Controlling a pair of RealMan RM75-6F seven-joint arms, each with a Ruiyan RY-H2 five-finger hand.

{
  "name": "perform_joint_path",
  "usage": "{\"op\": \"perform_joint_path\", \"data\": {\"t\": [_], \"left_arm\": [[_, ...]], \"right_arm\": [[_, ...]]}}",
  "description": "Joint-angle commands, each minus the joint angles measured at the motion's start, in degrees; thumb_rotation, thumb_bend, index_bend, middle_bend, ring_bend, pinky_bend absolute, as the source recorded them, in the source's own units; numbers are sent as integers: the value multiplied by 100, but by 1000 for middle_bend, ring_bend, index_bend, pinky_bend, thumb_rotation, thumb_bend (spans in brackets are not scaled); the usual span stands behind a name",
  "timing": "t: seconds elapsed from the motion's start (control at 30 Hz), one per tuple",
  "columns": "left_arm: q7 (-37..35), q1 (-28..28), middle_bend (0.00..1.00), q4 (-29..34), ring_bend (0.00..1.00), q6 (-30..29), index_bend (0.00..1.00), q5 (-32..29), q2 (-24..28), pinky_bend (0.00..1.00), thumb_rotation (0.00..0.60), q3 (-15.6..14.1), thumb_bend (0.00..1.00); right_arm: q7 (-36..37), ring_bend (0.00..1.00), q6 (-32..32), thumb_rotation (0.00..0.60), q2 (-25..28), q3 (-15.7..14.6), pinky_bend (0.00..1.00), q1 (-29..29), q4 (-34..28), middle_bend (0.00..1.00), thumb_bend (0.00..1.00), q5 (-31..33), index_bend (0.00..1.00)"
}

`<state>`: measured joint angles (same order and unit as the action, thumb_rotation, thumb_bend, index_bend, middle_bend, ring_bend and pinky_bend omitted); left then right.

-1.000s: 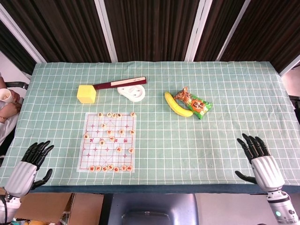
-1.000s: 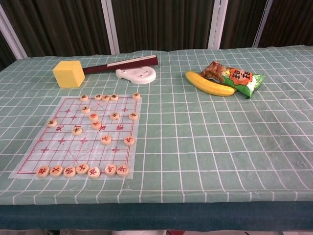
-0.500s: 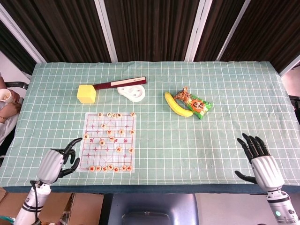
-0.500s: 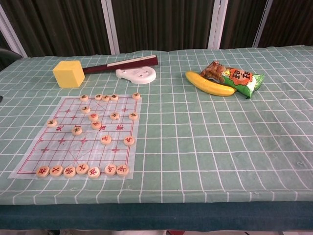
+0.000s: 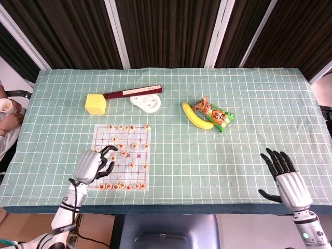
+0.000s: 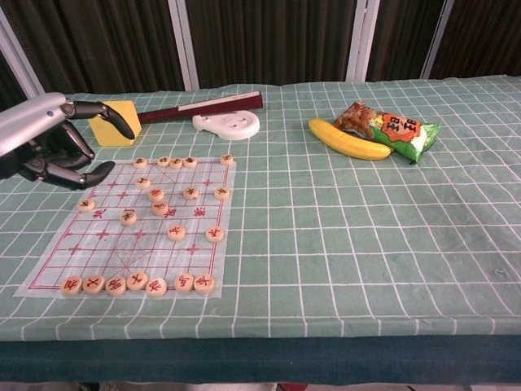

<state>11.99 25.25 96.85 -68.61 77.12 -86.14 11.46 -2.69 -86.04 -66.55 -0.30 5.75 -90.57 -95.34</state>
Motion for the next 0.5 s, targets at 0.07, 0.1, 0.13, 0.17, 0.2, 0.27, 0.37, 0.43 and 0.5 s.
{"op": "perform_joint_path", "data": {"t": [0.07,0.1,0.13,0.17,0.2,0.27,0.37,0.43,0.5], "left_arm": [[451,262,1000,-291,1000,187,350,-432,-457,1000,600,129,415],[564,327,1000,-411,1000,227,349,-536,-589,1000,600,144,412],[637,375,1000,-489,1000,268,348,-623,-679,1000,600,156,410],[703,419,1000,-564,1000,299,347,-704,-762,1000,600,173,408],[791,474,1000,-665,1000,318,344,-787,-865,1000,600,193,406],[901,543,1000,-804,1000,312,338,-874,-1006,1000,600,222,400],[1026,636,1000,-1043,1000,271,334,-972,-1213,1000,600,266,392],[1102,691,1000,-1182,1000,305,334,-1078,-1308,1000,600,278,394],[1185,746,1000,-1325,1000,321,334,-1173,-1399,1000,600,296,397]], "right_arm": [[-26,0,35,600,-15,-3,0,13,-5,0,189,14,0],[-28,0,50,600,-10,-8,0,17,-14,0,189,16,0],[-26,0,59,600,-7,-11,0,19,-19,0,188,19,0],[-26,0,65,600,-6,-11,0,19,-21,0,188,29,0],[-29,0,72,600,-4,-8,0,19,-23,0,188,44,0],[-22,0,79,600,1,-2,0,20,-31,0,188,61,0],[-14,0,73,600,4,0,0,18,-29,0,189,65,0],[-3,0,79,600,10,-6,0,21,-30,0,188,61,0],[-2,0,85,600,12,-7,0,22,-33,0,188,65,0]]}}
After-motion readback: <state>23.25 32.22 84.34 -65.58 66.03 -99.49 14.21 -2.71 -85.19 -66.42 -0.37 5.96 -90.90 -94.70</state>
